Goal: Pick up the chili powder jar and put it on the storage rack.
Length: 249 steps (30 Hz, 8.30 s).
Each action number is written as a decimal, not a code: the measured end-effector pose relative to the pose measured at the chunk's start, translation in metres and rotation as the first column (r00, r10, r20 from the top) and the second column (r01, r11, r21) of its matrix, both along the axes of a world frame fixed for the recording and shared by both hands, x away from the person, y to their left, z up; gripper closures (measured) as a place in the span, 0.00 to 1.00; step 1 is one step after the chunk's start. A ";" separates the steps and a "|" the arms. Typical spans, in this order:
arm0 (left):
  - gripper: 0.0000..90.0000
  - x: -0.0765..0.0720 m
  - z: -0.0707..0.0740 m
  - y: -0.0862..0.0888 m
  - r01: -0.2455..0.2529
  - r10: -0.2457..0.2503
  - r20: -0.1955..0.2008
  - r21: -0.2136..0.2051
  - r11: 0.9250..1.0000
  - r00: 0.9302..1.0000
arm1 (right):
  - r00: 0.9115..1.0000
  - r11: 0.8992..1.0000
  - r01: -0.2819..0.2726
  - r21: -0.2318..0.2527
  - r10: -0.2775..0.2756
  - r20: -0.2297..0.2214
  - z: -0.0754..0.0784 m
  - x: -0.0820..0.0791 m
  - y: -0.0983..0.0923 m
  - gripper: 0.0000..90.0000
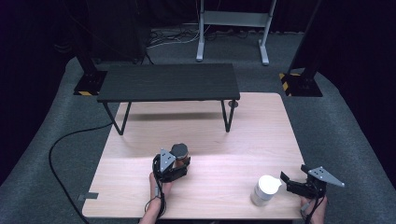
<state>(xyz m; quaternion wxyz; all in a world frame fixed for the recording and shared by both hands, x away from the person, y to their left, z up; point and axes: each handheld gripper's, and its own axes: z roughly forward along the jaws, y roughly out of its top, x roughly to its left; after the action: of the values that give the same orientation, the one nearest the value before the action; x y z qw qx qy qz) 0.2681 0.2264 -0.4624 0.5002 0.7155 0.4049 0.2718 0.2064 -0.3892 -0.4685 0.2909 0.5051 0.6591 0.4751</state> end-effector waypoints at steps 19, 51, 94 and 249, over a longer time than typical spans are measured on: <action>0.35 0.005 0.026 0.015 -0.004 0.004 -0.006 -0.017 1.000 1.000 | 1.000 1.000 -0.002 -0.005 0.002 -0.008 0.001 0.001 0.001 0.01; 0.35 0.015 0.058 0.029 0.010 -0.009 0.018 -0.005 1.000 1.000 | 1.000 1.000 -0.005 -0.009 0.005 -0.010 0.002 0.002 0.001 0.01; 0.35 0.041 0.088 0.045 0.000 0.000 0.004 0.001 1.000 1.000 | 1.000 1.000 -0.004 -0.009 0.004 -0.012 0.002 0.002 0.000 0.01; 0.35 0.079 0.208 0.035 0.074 -0.075 0.106 0.013 0.997 0.992 | 1.000 1.000 -0.004 -0.017 0.003 -0.027 0.004 0.005 0.002 0.01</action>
<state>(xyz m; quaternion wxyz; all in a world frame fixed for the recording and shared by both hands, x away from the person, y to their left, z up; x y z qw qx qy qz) 0.3471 0.2614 -0.2543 0.5275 0.7169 0.3497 0.2925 0.2110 -0.3872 -0.4644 0.2854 0.5079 0.6678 0.4632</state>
